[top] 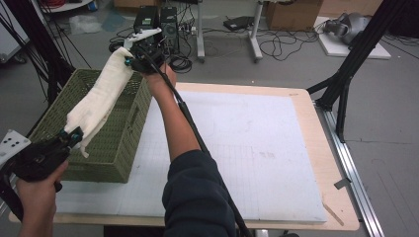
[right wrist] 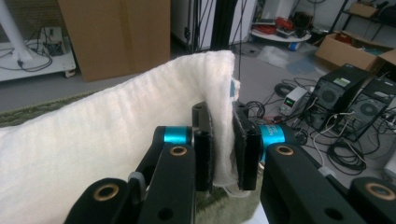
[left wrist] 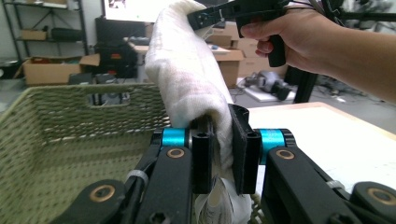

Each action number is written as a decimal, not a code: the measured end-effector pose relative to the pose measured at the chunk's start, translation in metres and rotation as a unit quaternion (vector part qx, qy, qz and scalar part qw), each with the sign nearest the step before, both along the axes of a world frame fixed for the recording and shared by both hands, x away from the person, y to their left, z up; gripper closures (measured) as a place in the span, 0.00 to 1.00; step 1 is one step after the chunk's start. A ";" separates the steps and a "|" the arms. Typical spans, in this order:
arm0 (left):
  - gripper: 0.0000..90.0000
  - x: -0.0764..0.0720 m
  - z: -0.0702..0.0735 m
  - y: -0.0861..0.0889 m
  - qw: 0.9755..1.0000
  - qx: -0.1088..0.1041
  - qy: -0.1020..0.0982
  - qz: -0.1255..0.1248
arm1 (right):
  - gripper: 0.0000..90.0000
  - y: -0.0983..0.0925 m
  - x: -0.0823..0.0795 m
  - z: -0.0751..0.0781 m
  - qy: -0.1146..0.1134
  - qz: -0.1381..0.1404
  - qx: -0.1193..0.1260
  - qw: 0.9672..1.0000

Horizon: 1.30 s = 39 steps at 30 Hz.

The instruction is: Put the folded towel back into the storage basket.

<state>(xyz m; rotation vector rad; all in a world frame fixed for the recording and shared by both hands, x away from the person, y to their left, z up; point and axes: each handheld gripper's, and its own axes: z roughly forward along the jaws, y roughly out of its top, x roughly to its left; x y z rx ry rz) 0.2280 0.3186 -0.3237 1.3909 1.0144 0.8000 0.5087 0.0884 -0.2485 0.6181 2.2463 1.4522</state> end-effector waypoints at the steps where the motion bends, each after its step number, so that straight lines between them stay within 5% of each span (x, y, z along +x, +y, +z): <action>1: 0.89 0.000 -0.001 0.001 1.000 0.000 0.002 0.004 | 0.90 0.005 0.001 -0.002 0.002 0.000 -0.002 1.000; 15: 0.85 0.000 -0.008 0.008 0.999 0.012 0.028 0.032 | 0.89 0.059 0.018 -0.033 0.027 0.007 -0.024 0.999; 16: 0.82 0.001 -0.008 0.009 0.999 0.010 0.030 0.035 | 0.85 0.064 0.019 -0.036 0.028 0.004 -0.024 0.999; 18: 0.66 0.002 -0.007 0.011 0.998 -0.001 0.033 0.045 | 0.55 0.072 0.021 -0.045 0.031 -0.014 -0.031 0.999; 20: 0.49 0.001 -0.005 0.014 0.998 -0.017 0.030 0.057 | 0.46 0.075 0.022 -0.053 0.041 -0.021 -0.036 0.998; 26: 0.43 0.000 -0.005 0.022 0.997 -0.039 0.034 0.065 | 0.42 0.062 0.015 -0.061 0.057 0.002 -0.032 0.998; 34: 0.37 0.002 -0.003 0.015 0.998 -0.025 0.048 0.043 | 0.36 0.021 -0.004 -0.058 0.070 0.020 -0.005 0.997; 39: 0.23 0.005 -0.003 0.007 0.998 -0.026 0.053 0.030 | 0.31 -0.001 -0.020 -0.060 0.073 0.034 -0.015 0.997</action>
